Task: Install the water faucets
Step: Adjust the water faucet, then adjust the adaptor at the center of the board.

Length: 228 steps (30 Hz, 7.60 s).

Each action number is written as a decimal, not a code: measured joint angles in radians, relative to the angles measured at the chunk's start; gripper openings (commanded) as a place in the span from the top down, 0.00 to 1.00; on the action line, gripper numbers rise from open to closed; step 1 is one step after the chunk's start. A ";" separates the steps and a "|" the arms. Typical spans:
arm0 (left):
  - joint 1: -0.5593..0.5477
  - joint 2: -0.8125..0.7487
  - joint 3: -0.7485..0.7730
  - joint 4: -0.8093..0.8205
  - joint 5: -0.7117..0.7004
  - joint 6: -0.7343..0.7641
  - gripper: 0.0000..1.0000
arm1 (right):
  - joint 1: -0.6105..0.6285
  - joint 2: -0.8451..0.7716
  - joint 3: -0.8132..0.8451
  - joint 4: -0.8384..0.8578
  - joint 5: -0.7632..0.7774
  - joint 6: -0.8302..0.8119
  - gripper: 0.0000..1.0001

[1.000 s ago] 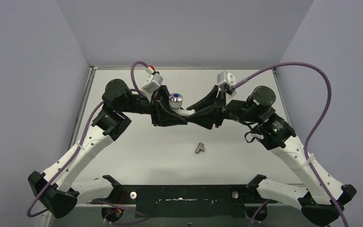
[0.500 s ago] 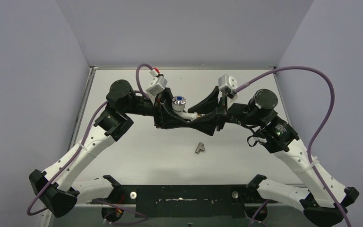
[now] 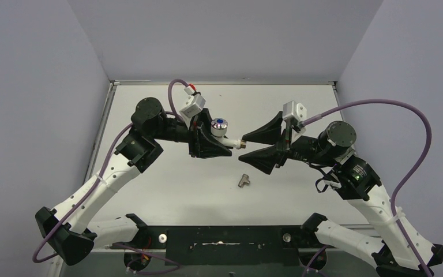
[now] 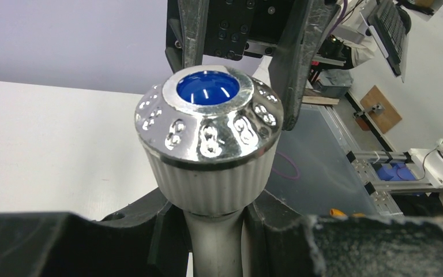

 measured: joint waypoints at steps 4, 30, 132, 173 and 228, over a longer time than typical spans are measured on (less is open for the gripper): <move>-0.001 -0.002 0.000 0.003 0.004 -0.010 1.00 | 0.000 -0.004 -0.005 -0.003 0.014 -0.003 0.57; 0.005 -0.032 0.005 -0.066 0.000 0.033 1.00 | -0.002 0.042 0.000 0.010 0.011 0.002 0.50; 0.381 -0.215 -0.204 -0.383 -0.581 0.237 1.00 | 0.011 0.957 -0.050 -0.181 0.655 -0.147 0.59; 0.382 -0.223 -0.161 -0.446 -0.632 0.236 1.00 | 0.004 0.509 -0.692 0.555 0.771 0.171 0.17; 0.386 -0.183 -0.129 -0.474 -0.564 0.191 1.00 | 0.183 0.896 -0.925 1.412 0.925 0.108 0.56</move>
